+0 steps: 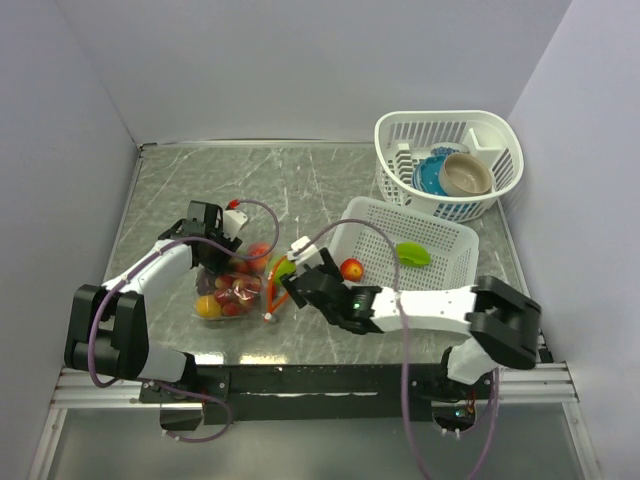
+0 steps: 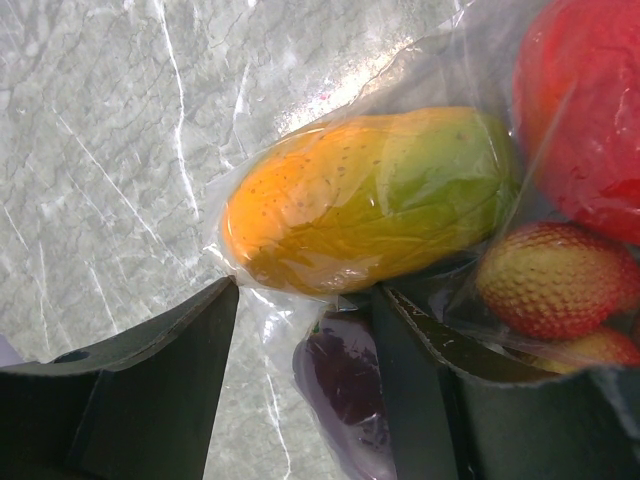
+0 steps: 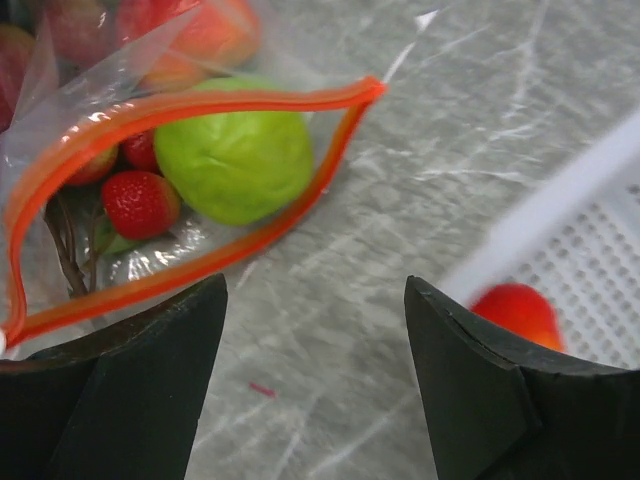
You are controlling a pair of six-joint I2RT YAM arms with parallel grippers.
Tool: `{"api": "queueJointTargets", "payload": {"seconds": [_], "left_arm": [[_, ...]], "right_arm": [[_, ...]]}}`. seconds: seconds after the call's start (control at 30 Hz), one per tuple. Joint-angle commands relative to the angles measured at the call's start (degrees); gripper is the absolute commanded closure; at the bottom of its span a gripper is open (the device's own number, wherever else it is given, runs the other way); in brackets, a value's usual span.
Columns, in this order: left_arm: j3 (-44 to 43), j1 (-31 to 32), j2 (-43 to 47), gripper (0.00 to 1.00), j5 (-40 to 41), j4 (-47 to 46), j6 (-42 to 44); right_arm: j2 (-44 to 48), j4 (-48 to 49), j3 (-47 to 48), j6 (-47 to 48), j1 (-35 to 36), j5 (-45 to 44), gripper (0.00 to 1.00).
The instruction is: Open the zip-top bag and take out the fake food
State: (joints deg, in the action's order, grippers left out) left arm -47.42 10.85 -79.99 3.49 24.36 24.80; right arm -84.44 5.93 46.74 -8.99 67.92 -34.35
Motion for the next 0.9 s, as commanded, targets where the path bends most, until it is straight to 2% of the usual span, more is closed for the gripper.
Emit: {"api": "queueJointTargets", "payload": {"seconds": [0.0, 0.17, 0.3, 0.4, 0.47, 0.5, 0.53, 0.6, 0.7, 0.8, 0.87], "left_arm": [[0.31, -0.31, 0.62, 0.38, 1.52, -0.10, 1.31], [0.49, -0.31, 0.88, 0.38, 1.44, -0.01, 1.48], [0.49, -0.39, 0.27, 0.38, 1.00, -0.28, 1.22], [-0.39, -0.31, -0.26, 0.38, 0.47, -0.10, 0.78], [-1.35, -0.39, -0.43, 0.51, -0.85, 1.03, 0.43], [-1.88, -0.48, -0.35, 0.62, -1.46, 1.56, 0.25], [-2.58, -0.65, -0.35, 0.85, -3.03, 3.66, -0.18], [-5.48, -1.97, -0.43, 0.99, -5.32, 5.86, -0.89], [-9.70, -4.68, -0.08, 0.99, -9.98, 10.35, -1.50], [-12.34, -7.86, 0.97, 0.91, -12.97, 13.60, -1.24], [-12.61, -10.66, 1.58, 0.70, -13.68, 15.09, -0.72]], "right_arm": [[-7.82, 6.81, 6.34, 3.28, -0.24, 2.70, 0.21], [-12.32, 8.73, 10.21, 3.54, -0.24, 6.57, 0.18], [-14.78, 9.54, 12.93, 4.42, -0.42, 7.36, 0.03], [-17.76, 8.84, 15.47, 3.64, -1.74, 8.86, 0.02], [-19.78, 8.57, 16.27, 3.11, -3.05, 10.09, 0.02], [-20.40, 8.65, 16.54, 2.84, -3.41, 10.53, 0.02], [-20.84, 8.92, 16.63, 2.75, -3.58, 10.96, 0.02], [-22.25, 9.27, 16.89, 2.49, -4.11, 11.58, 0.02], [-23.75, 9.09, 16.63, 1.70, -4.20, 12.64, 0.04], [-24.71, 9.44, 15.75, 0.91, -4.29, 13.52, 0.07], [-24.80, 9.53, 15.05, 0.21, -4.29, 14.13, 0.11]]}}
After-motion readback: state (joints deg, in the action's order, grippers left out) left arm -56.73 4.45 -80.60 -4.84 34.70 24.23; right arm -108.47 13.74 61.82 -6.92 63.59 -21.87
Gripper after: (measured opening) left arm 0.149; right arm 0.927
